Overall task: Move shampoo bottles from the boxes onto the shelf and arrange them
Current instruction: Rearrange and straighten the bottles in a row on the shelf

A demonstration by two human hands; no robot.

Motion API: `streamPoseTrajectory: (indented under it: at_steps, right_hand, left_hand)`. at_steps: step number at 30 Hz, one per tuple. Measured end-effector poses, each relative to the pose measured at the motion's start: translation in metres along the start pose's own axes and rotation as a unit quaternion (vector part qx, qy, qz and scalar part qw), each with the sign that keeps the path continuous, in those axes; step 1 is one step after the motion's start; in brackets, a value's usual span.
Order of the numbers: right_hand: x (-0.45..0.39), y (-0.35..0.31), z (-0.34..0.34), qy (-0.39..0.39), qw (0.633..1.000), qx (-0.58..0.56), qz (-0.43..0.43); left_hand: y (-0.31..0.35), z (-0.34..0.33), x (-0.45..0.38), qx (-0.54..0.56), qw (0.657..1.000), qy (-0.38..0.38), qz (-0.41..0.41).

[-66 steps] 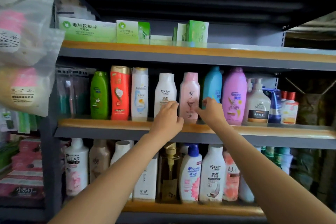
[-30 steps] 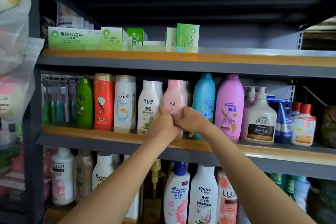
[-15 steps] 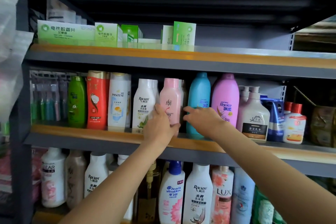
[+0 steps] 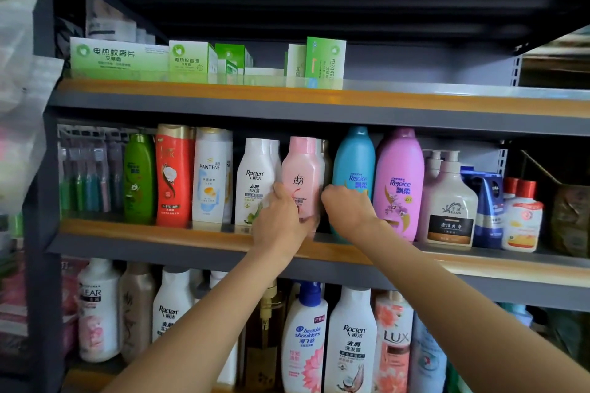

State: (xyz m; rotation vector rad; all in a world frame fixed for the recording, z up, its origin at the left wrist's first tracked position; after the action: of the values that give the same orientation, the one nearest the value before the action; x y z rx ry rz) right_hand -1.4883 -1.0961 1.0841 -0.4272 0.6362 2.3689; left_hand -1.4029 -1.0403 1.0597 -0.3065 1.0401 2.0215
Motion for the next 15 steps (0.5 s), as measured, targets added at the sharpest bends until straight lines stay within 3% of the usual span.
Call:
streamPoseTrajectory:
  at_steps: [3, 6, 11, 15]
  right_hand:
    - [-0.003, 0.010, 0.003, 0.096, 0.978, -0.169, -0.072]
    - [-0.009, 0.016, -0.004, 0.128, 0.952, -0.251, -0.122]
    - [-0.017, 0.021, -0.005, 0.128, 0.960, -0.218, -0.117]
    - [-0.020, 0.019, -0.005, 0.132, 0.961, -0.213, -0.121]
  left_hand:
    - [0.000, 0.001, -0.001, -0.007, 1.000, -0.003, 0.000]
    - [0.004, 0.005, 0.000, -0.044, 0.999, 0.004, -0.009]
    - [0.012, 0.017, 0.000, -0.148, 0.986, 0.051, -0.058]
    - [0.010, 0.020, 0.002, -0.157, 0.983, 0.072, -0.068]
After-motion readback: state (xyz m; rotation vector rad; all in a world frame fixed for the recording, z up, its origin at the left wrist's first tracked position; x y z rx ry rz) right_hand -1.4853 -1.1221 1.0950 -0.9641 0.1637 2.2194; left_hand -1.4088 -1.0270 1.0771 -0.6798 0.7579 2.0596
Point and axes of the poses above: each hand's wrist, its own x-axis away from the middle knuckle, its own z-axis out of the back of the hand, y = z × x, the point moved 10 cm from there along -x, towards the middle knuckle, and after that the axes turned 11 degrees about z, right-handed, at the moved point
